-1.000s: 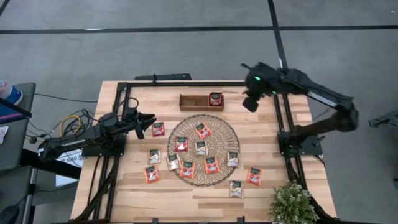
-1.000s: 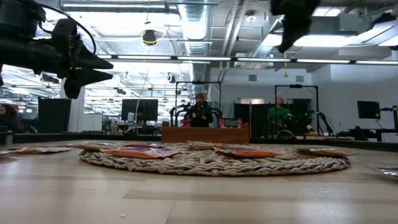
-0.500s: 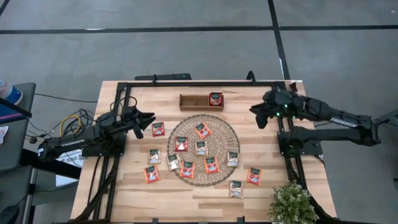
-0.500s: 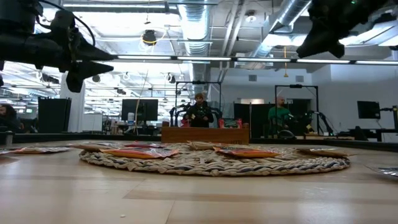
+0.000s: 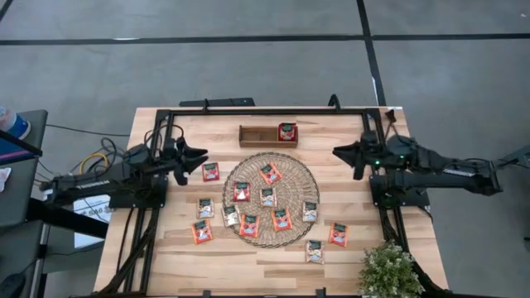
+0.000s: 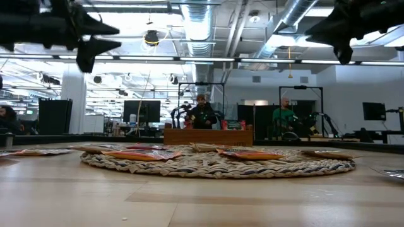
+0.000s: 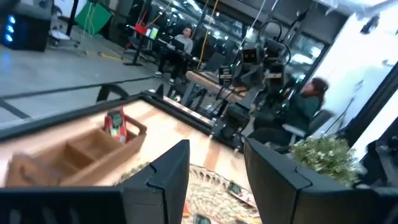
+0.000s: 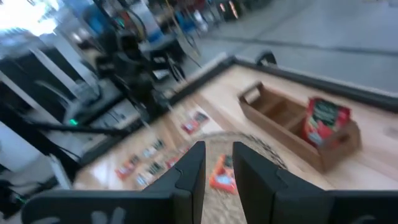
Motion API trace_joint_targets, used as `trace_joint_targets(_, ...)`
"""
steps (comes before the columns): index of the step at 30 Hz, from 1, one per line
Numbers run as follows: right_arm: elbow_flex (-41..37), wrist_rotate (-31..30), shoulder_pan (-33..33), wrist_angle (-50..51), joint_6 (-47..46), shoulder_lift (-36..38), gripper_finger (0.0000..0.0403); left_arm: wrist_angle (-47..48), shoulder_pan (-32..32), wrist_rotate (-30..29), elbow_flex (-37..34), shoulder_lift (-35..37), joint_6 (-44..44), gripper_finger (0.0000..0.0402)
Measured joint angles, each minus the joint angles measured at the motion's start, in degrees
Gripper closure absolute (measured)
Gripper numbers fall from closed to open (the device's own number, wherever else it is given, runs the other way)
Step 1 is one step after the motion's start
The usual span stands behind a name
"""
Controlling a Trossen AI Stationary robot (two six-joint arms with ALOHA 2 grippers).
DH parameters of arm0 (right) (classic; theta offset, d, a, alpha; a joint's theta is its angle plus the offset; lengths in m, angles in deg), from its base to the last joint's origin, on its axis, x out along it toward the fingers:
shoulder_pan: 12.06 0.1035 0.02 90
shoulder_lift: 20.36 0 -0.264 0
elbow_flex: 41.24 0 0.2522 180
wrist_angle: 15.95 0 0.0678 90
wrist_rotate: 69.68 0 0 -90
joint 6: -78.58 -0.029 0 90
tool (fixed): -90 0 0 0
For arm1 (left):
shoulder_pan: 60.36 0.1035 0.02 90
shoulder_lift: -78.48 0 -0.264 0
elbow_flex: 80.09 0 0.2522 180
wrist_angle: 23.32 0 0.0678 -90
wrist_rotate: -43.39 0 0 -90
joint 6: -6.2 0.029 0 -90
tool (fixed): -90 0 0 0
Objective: Pick & Place Tea
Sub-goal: Put the red tea bag into the right section of the wooden organizer
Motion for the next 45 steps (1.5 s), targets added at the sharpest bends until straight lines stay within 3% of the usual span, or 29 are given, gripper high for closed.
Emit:
trace_joint_targets(8,-1.5,-0.1,0.1,-1.1,0.5,7.4,0.0331,12.4,-0.6,-6.0,14.7,-23.2,5.2,0.0256)
trace_joint_targets(17,-5.2,0.3,0.1,-0.5,0.5,16.4,0.0331,23.0,-1.2,-1.2,31.0,-49.8,8.4,0.0256)
trace_joint_targets(25,-8.4,3.4,0.2,1.8,0.7,20.8,0.0331,42.1,-4.0,-0.8,46.6,-66.6,13.3,0.0256)
trace_joint_targets(34,-8.4,3.8,0.2,7.3,-1.2,19.4,0.0331,47.0,-4.0,-0.4,49.7,-71.0,12.8,0.0256)
trace_joint_targets(45,-8.3,8.3,0.2,3.4,8.4,19.5,0.0331,47.1,-4.8,3.0,49.7,-71.0,12.6,0.0256)
